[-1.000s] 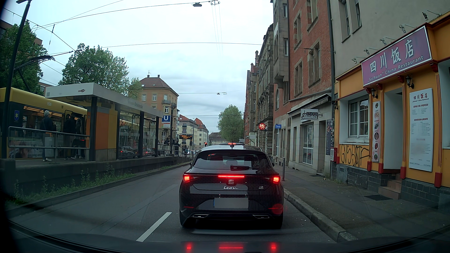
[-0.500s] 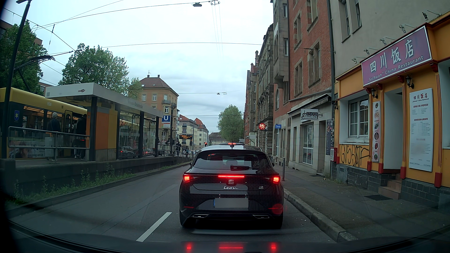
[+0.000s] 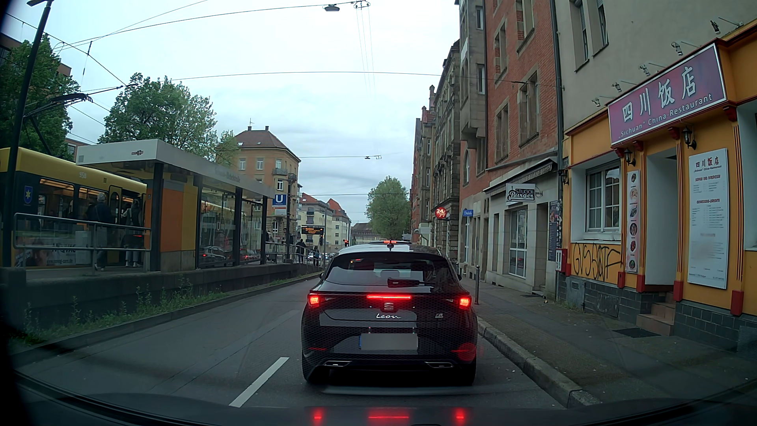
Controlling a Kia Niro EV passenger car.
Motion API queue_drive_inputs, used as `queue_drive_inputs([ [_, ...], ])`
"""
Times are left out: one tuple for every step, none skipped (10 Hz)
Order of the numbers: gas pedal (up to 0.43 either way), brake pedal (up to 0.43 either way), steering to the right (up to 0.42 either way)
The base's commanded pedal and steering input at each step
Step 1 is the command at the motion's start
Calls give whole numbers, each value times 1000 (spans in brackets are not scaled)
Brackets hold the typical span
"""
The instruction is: Follow the waypoints while adhering to traffic rules and regulations
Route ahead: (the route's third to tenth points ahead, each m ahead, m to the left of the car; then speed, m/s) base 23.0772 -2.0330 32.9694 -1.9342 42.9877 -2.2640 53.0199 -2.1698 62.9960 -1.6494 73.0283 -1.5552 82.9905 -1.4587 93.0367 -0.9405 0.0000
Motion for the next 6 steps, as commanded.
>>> queue_drive_inputs([
  [0,305,-37],
  [0,311,-37],
  [0,305,-36],
  [0,305,-37],
  [0,305,-36],
  [0,305,-37],
])
